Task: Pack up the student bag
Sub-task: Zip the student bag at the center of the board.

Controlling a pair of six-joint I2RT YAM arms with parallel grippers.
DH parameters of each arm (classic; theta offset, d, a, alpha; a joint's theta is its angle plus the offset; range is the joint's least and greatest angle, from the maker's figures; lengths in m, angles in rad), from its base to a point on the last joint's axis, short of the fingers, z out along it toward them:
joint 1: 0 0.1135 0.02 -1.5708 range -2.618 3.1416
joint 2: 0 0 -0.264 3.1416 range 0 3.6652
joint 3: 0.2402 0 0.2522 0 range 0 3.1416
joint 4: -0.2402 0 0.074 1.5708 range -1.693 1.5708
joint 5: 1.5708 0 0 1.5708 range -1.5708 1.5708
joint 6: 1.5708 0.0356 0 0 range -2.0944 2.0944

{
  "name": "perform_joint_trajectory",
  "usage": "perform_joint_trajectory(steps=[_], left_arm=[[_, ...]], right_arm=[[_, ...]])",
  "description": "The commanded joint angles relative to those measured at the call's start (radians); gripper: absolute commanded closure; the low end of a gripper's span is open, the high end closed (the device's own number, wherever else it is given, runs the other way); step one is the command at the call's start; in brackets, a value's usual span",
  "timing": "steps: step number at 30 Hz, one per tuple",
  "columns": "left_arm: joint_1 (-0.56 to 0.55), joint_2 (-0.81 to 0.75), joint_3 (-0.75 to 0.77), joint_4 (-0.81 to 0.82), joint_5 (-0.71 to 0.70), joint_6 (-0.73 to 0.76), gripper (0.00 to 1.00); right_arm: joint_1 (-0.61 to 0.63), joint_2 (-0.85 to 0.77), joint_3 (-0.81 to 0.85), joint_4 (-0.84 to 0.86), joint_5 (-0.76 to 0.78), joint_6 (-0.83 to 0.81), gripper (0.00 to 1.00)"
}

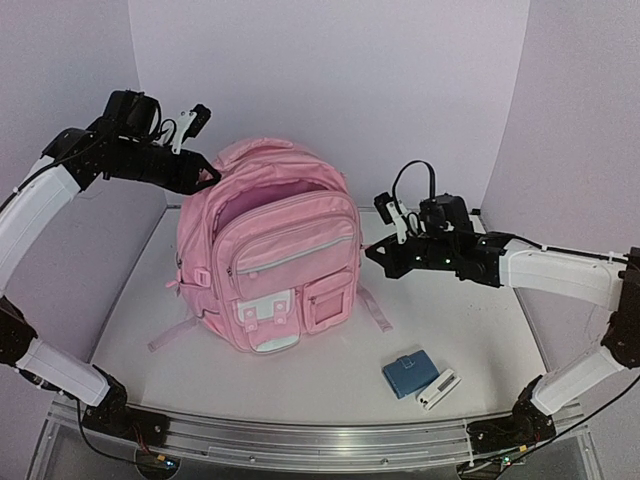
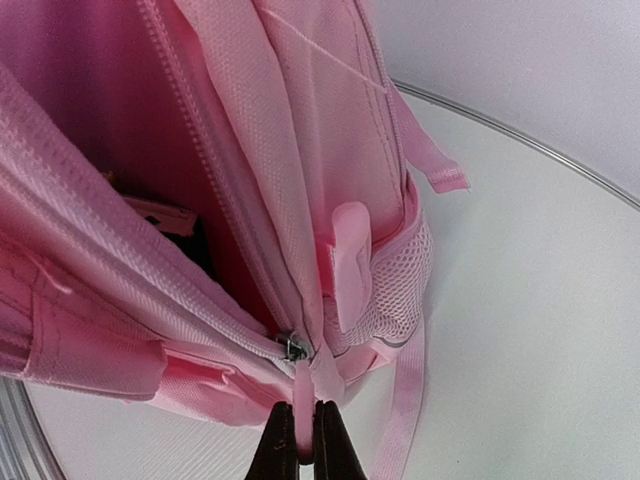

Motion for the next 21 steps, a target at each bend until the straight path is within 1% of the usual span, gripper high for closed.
perform_joint_trajectory(steps=[1, 6, 15, 21], left_arm=[[0.000, -0.019, -0.010, 0.004, 0.010, 0.029, 0.78], [0.000, -0.017, -0.002, 0.008, 0.025, 0.051, 0.88], [0.000, -0.023, 0.016, 0.033, 0.101, 0.075, 0.91], [0.000, -0.013, 0.042, 0.028, 0.122, 0.075, 0.96]], right_arm=[[0.001, -0.103, 0.049, 0.109, 0.041, -0.044, 1.00], [0.003, -0.135, 0.097, 0.111, 0.043, -0.140, 1.00], [0.008, -0.125, 0.229, 0.111, -0.039, -0.216, 1.00], [0.034, -0.107, 0.307, 0.110, -0.101, -0.237, 1.00]])
